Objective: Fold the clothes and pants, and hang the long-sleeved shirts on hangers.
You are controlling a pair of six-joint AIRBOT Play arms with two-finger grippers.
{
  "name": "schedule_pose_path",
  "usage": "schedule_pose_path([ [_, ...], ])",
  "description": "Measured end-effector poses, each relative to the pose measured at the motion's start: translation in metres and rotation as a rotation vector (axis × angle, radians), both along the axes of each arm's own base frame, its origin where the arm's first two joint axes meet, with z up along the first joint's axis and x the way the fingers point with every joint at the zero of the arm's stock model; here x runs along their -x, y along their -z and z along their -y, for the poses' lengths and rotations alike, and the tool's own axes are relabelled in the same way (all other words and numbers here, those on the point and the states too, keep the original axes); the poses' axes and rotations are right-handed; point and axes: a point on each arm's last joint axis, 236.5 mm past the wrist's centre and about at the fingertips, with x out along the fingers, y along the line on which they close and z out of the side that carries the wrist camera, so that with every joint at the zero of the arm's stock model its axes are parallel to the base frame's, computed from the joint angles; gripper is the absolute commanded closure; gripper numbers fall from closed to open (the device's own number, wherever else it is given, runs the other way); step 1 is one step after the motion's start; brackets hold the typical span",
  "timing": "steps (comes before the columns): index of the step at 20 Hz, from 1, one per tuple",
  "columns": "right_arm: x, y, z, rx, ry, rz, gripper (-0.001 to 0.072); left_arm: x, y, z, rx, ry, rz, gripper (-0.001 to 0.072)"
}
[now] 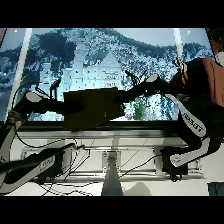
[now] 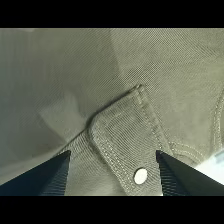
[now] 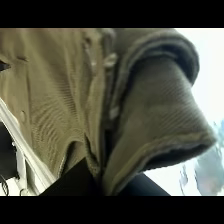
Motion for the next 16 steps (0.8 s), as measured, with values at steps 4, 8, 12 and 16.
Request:
schedule_pose_path([
  [4,-0.047,-0.068,0.016,0.005,0.056,0.201,0.0672,-0.037,-0.04,-0.013,-0.007,0.015,0.127,0.0104],
  [8,-0.103,-0.178,0.101,0.121,0.277,0.446,0.0673,-0.08,-0.106,-0.033,-0.026,-0.002,0.304,0.0104],
  [12,-0.109,-0.305,0.249,0.31,0.688,0.667,0.0672,-0.101,-0.143,-0.046,-0.047,-0.025,0.405,0.0104],
  [16,-0.033,-0.365,0.386,0.545,1.1,0.649,0.0672,-0.108,-0.15,-0.049,-0.054,-0.033,0.43,0.0104],
])
